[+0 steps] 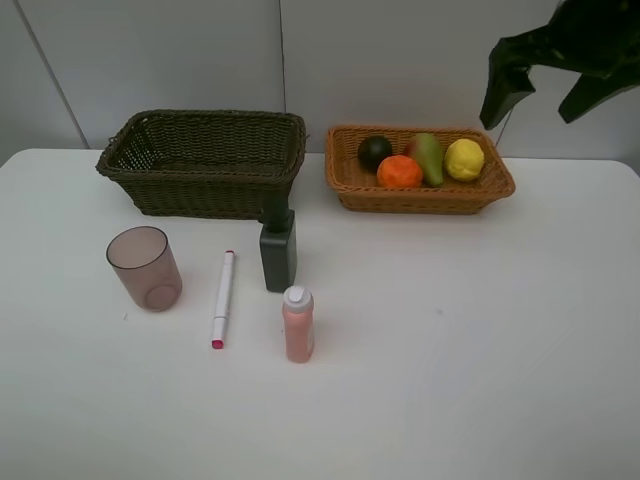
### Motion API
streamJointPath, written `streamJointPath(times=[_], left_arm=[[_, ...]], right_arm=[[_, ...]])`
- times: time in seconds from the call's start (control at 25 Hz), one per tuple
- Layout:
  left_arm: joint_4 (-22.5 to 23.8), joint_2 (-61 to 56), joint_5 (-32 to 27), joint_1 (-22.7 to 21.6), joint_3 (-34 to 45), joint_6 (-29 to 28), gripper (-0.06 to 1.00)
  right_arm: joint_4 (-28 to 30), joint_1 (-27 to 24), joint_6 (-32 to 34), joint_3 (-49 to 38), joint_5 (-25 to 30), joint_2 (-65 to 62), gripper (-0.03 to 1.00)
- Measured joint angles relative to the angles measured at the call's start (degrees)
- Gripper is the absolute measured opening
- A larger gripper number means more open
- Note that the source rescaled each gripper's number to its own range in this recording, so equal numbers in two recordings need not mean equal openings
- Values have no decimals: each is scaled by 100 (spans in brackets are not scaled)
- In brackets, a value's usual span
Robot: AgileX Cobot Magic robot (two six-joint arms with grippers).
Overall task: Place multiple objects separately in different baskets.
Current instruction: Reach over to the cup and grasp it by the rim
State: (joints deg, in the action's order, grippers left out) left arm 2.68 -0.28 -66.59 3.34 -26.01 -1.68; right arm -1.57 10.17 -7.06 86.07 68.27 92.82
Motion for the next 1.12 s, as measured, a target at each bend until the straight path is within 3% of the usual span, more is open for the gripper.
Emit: streamJointPath(times=[0.48,0.8,1.12], left_arm=[[0,0,0,0,0,0,100],[4,0,0,0,0,0,100],[4,0,0,0,0,0,100]], right_arm=[[-204,0,-563,-2468,134,-2724,98],[-155,-4,-198,-3799,147,-4840,98],[-76,-688,0,-4784,47,-6533,98]])
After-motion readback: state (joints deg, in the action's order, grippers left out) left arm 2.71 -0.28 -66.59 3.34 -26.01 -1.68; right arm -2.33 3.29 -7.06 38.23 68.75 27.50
